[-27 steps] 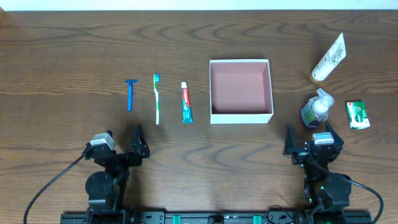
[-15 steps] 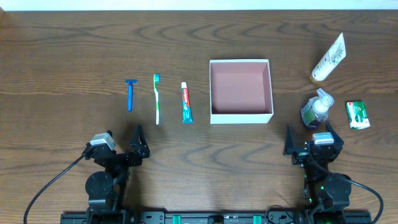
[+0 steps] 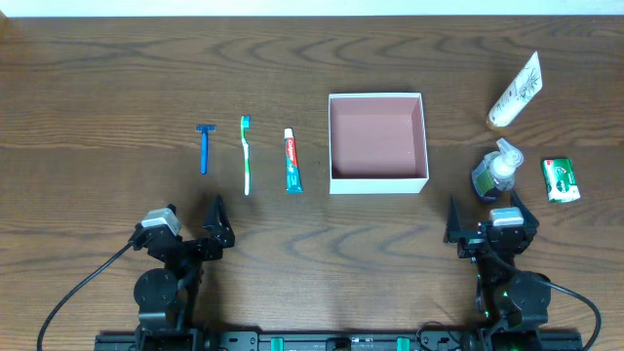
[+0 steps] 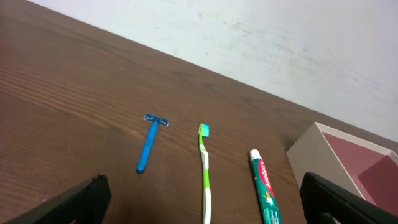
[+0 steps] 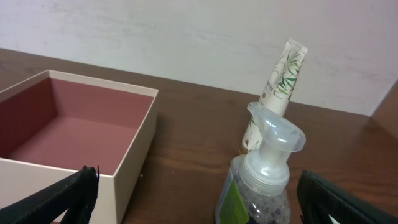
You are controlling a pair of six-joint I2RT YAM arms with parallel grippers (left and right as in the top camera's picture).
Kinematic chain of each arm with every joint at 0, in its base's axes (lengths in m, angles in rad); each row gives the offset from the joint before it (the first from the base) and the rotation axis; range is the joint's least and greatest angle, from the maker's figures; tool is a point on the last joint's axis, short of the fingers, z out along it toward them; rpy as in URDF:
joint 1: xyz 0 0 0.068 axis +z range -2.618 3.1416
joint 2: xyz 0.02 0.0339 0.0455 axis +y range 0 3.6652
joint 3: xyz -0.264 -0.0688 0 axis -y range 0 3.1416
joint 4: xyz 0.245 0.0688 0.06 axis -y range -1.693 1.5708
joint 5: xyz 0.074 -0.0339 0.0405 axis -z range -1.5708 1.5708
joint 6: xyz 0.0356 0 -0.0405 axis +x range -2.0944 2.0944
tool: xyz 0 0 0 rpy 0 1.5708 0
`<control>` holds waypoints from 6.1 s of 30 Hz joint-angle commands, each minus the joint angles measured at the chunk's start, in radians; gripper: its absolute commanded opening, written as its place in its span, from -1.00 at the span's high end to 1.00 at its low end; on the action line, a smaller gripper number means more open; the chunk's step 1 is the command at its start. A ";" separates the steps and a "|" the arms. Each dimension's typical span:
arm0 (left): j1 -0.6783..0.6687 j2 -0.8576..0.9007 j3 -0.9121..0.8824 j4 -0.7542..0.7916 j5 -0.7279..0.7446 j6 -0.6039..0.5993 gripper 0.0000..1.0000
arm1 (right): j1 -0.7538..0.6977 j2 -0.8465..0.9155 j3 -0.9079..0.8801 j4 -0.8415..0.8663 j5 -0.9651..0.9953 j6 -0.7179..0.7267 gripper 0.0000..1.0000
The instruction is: Pack container
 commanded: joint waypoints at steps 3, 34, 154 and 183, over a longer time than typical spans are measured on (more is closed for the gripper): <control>0.002 -0.007 -0.029 -0.003 0.014 0.013 -0.96 | -0.010 -0.006 -0.002 -0.004 -0.003 -0.014 -0.98; 0.002 -0.007 -0.029 -0.003 0.014 0.013 -0.97 | -0.010 -0.006 -0.002 -0.004 -0.003 -0.014 -0.99; -0.166 1.973 1.476 -0.737 -0.024 0.015 -0.96 | -0.010 -0.006 -0.002 -0.004 -0.003 -0.014 -0.98; -0.192 1.974 1.476 -0.761 0.117 0.151 -0.96 | -0.010 -0.006 -0.002 -0.004 -0.003 -0.014 -0.98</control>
